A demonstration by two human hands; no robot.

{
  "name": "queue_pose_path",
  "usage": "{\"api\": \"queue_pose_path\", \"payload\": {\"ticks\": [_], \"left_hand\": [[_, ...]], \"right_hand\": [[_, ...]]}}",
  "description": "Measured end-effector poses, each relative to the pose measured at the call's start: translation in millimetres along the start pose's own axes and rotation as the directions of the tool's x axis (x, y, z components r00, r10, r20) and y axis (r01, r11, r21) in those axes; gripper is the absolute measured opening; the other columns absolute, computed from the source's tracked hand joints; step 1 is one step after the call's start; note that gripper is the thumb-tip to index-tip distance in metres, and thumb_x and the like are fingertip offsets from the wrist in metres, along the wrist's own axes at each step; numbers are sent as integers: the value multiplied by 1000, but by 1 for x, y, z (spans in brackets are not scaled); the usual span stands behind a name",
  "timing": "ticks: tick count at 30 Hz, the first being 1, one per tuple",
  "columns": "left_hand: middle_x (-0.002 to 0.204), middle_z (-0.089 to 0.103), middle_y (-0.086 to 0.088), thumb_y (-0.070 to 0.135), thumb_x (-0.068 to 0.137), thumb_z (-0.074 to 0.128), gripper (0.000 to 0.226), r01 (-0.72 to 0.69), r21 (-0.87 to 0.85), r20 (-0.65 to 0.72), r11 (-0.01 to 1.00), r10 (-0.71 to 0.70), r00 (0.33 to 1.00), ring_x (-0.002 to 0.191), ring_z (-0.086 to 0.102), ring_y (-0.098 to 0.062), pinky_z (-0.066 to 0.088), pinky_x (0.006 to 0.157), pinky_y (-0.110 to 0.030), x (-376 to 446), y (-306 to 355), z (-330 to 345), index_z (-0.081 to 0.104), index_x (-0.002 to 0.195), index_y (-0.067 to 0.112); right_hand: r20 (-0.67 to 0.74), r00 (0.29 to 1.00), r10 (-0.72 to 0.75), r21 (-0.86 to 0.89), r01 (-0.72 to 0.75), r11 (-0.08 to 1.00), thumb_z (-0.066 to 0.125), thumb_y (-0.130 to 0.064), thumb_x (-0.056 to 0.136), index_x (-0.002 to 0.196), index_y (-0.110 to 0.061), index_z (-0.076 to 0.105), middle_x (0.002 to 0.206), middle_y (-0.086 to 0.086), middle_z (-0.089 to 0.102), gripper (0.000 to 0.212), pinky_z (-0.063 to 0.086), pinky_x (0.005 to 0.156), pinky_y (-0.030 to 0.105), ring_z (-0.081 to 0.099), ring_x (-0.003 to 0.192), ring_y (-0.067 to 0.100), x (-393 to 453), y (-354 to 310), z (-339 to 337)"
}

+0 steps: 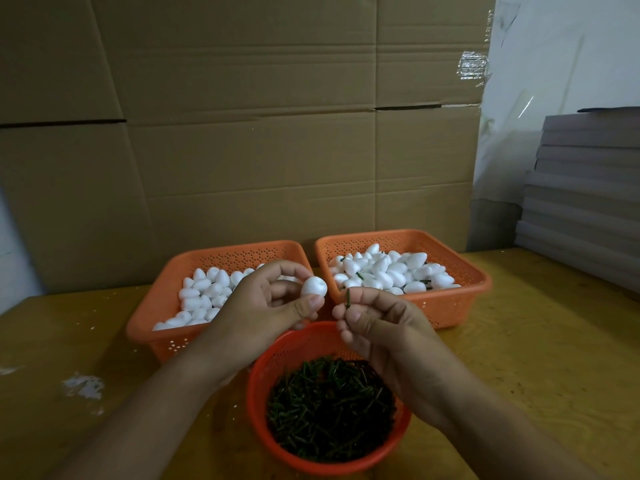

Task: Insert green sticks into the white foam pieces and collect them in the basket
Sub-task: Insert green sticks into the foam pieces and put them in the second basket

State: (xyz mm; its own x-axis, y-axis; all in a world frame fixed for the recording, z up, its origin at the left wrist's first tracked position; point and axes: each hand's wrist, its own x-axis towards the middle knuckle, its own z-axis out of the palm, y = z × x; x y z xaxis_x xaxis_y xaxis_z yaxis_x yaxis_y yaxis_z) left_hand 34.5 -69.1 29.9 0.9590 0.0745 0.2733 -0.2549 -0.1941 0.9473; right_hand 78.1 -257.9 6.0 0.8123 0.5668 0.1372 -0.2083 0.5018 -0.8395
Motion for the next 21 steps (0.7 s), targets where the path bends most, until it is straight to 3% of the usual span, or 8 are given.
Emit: {"api": "queue_pose_path", "payload": {"ticks": [6, 9, 11, 13, 16, 21], "left_hand": [[98, 77, -7, 28, 77, 77, 34, -8, -7, 12, 1000, 8, 1000, 85, 74, -17, 57, 70, -21, -1, 1, -3, 67, 109, 22], [100, 76, -7, 26, 74, 80, 28, -34, -2, 34, 999, 34, 999, 87, 73, -16, 57, 72, -22, -2, 1, -4, 73, 101, 30], [104, 76, -3, 27, 69, 82, 31, -64, 21, 26, 998, 63, 998, 95, 73, -14, 57, 76, -21, -3, 1, -5, 75, 98, 34], [108, 76, 2, 26, 68, 83, 33, -93, 62, 16, 994, 93, 996, 102, 72, -13, 55, 81, -17, -3, 2, -6, 75, 99, 35], [108, 76, 2, 21, 69, 82, 33, -116, 93, 17, 989, 115, 993, 101, 72, -13, 54, 83, -15, -5, 1, -6, 76, 99, 34], [107, 76, 0, 21, 70, 82, 33, -99, 108, 17, 989, 97, 995, 102, 72, -15, 53, 87, -15, -7, 2, -5, 76, 102, 29]], "right_hand": [[1, 1000, 4, 70, -4, 998, 67, 1, 78, 104, -1, 69, 91, 17, 73, 27, 58, 66, 22, 70, 75, 16, -1, -1, -1], [-34, 991, -127, -212, 117, 970, 72, -13, 77, 96, -10, 76, 85, 8, 74, 20, 55, 68, 21, 68, 75, 12, -3, -2, 0], [-44, 955, -292, -512, 230, 828, 71, -16, 84, 97, -17, 78, 81, -2, 74, 15, 53, 72, 22, 67, 76, 6, -4, -3, -1], [-10, 917, -399, -677, 288, 678, 68, -10, 90, 99, -25, 78, 83, -9, 75, 20, 52, 76, 23, 68, 82, 5, -4, -2, -2], [15, 888, -460, -754, 313, 578, 67, -6, 91, 97, -31, 76, 83, -14, 75, 27, 52, 74, 19, 69, 83, 5, -4, 1, 0], [-48, 880, -472, -739, 287, 610, 73, -8, 87, 85, -20, 75, 71, -5, 72, 13, 53, 65, 23, 67, 68, 8, -2, 5, -1]]}}
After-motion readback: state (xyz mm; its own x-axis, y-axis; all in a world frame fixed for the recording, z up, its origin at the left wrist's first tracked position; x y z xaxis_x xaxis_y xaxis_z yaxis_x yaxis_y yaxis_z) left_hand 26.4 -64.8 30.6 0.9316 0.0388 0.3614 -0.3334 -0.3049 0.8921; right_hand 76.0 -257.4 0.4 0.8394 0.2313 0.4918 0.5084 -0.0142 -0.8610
